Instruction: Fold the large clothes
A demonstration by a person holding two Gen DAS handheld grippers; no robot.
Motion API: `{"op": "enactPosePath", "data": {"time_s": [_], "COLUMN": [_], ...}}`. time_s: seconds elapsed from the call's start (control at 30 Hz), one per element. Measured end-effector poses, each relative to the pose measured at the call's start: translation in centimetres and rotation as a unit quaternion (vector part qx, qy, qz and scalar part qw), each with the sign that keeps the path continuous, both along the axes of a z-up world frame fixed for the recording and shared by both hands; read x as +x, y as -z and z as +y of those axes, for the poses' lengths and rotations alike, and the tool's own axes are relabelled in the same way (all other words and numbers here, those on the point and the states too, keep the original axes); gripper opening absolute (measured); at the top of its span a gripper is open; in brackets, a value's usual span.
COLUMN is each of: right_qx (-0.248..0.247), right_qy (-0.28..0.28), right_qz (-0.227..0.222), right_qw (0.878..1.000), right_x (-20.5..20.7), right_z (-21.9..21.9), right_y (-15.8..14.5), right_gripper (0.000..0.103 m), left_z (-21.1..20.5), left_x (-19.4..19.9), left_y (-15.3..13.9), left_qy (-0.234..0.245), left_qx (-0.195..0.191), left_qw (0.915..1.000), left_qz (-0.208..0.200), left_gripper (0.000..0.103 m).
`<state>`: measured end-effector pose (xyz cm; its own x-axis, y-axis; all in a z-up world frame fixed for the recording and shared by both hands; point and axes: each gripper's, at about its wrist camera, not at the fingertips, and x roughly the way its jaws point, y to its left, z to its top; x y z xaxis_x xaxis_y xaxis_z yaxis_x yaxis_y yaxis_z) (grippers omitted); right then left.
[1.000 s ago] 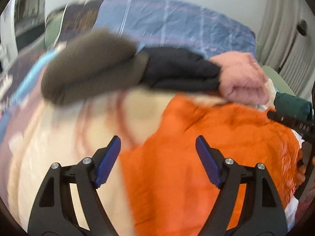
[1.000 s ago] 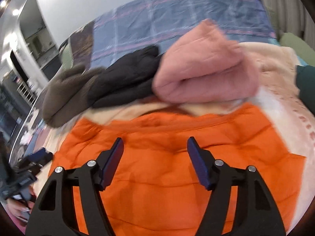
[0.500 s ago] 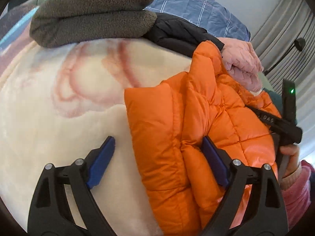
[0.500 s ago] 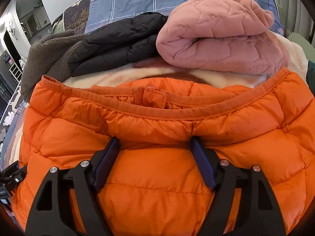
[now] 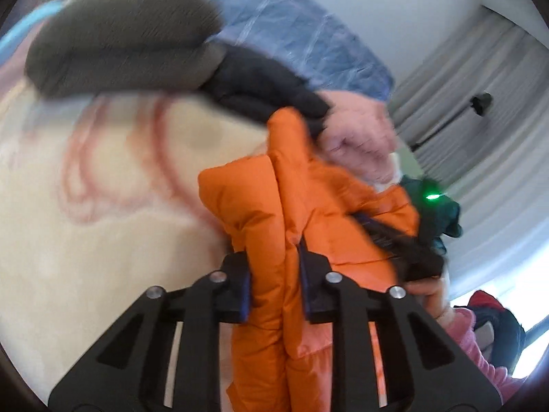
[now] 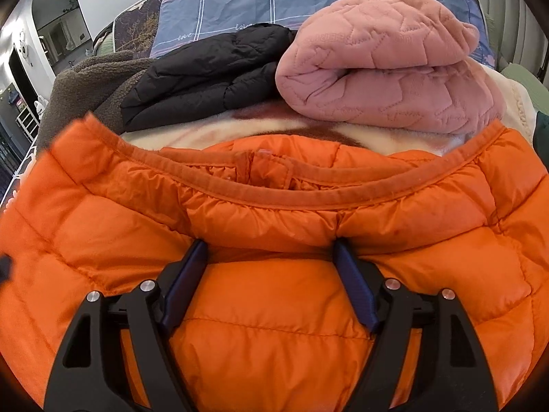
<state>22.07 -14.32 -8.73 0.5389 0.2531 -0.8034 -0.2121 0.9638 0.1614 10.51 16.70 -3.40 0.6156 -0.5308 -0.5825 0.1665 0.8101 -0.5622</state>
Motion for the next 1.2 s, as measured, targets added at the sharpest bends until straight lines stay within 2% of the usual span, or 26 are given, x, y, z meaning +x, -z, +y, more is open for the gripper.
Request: {"op": "enactPosePath", "data": {"time_s": [0.17, 0.3, 0.43, 0.63, 0.77, 0.87, 0.93, 1.0, 1.07, 1.2], "right_qx": [0.025, 0.058, 0.073, 0.093, 0.110, 0.117, 0.136, 0.140, 0.133, 0.187], "right_qy": [-0.004, -0.007, -0.009, -0.007, 0.006, 0.020, 0.015, 0.015, 0.029, 0.037], "right_qz": [-0.004, -0.007, -0.010, -0.009, 0.001, -0.016, -0.029, -0.033, -0.040, -0.031], "right_qw": [1.000, 0.998, 0.997, 0.996, 0.994, 0.993, 0.990, 0.990, 0.990, 0.981], "right_x": [-0.5, -0.7, -1.1, -1.5, -3.0, -5.8, -8.4, -10.7, -13.3, -16.0], "right_z": [-0.8, -1.8, -2.2, -3.0, -5.0, -8.1, -10.8, -12.9, -15.4, -19.4], "right_y": [-0.1, -0.2, -0.3, -0.7, -3.0, -6.0, -7.3, -7.4, -7.1, -4.6], "right_gripper": [0.078, 0.078, 0.078, 0.078, 0.076, 0.076, 0.076, 0.072, 0.065, 0.051], "left_z": [-3.9, -8.7, -13.7, -19.3, -20.7, -21.1, -21.3, -21.9, -23.1, -27.0], "left_x": [-0.9, -0.9, -0.3, 1.0, 0.6, 0.0, -0.3, -0.4, -0.5, -0.3], "left_y": [-5.8, -9.3, -11.3, -11.9, -12.3, -12.8, -13.5, -14.0, -14.3, -14.2], "left_qy": [0.044, 0.099, 0.151, 0.183, 0.176, 0.163, 0.160, 0.163, 0.174, 0.203], "left_qx": [0.054, 0.088, 0.129, 0.188, 0.198, 0.212, 0.207, 0.197, 0.195, 0.200], "left_qw": [0.9960, 0.9880, 0.9768, 0.9635, 0.9622, 0.9605, 0.9621, 0.9636, 0.9619, 0.9561], "left_qz": [-0.055, -0.080, -0.080, -0.053, -0.063, -0.075, -0.078, -0.079, -0.078, -0.068], "left_gripper": [0.018, 0.018, 0.019, 0.019, 0.019, 0.019, 0.019, 0.019, 0.019, 0.019]}}
